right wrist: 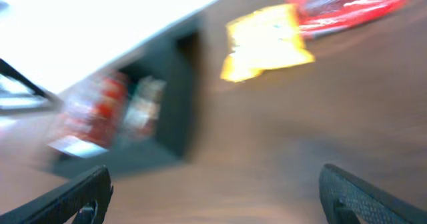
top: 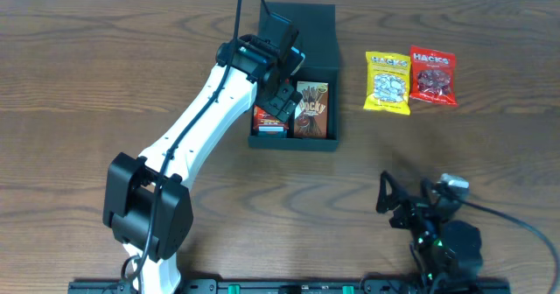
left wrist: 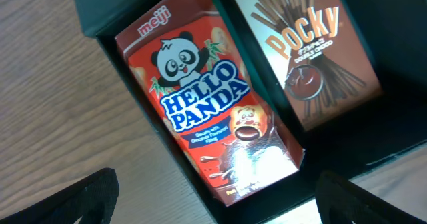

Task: Pack container
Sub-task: 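Release the Pocky box and raise the left gripper out of the box, then reach the right gripper to the red Hacks bag and grasp it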

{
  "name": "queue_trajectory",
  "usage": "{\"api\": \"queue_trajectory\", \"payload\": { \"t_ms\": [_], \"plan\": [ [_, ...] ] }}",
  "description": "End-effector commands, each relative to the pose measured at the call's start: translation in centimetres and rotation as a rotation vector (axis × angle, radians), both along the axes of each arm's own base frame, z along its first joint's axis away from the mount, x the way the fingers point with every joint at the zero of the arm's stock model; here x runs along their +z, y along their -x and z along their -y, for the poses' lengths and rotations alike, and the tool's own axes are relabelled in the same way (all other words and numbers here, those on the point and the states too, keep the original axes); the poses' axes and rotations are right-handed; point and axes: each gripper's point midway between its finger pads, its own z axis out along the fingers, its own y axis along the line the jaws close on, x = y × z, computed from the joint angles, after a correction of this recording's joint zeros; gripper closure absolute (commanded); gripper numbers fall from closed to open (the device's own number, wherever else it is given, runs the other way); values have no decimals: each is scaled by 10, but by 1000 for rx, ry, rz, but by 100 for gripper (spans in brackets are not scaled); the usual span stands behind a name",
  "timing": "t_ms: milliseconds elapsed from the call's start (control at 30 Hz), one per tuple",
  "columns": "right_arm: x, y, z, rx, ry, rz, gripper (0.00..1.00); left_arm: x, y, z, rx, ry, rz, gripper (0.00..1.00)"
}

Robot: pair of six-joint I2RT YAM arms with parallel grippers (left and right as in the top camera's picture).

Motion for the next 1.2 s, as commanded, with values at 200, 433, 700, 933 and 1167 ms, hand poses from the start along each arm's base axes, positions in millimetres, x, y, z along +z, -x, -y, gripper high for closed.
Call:
{"api": "queue_trajectory", "payload": {
  "t_ms": [200, 433, 700, 933, 1167],
  "plan": [
    [38, -4, -21, -32, -620, -10, 1, 22, -16, 16, 65, 350, -65, 5],
    [92, -22, -1, -61, -549, 239, 1, 30, -46, -31, 202, 402, -31, 5],
    [120, -81, 19, -73, -153, 136, 8, 32, -59, -53, 249, 409, -2, 5],
    [121, -178, 65, -74, 161, -168, 1, 32, -61, -60, 266, 404, 1, 5],
    [63, -229, 128, -212, 399, -524, 1, 32, -62, -62, 270, 404, 2, 5]
  ]
}}
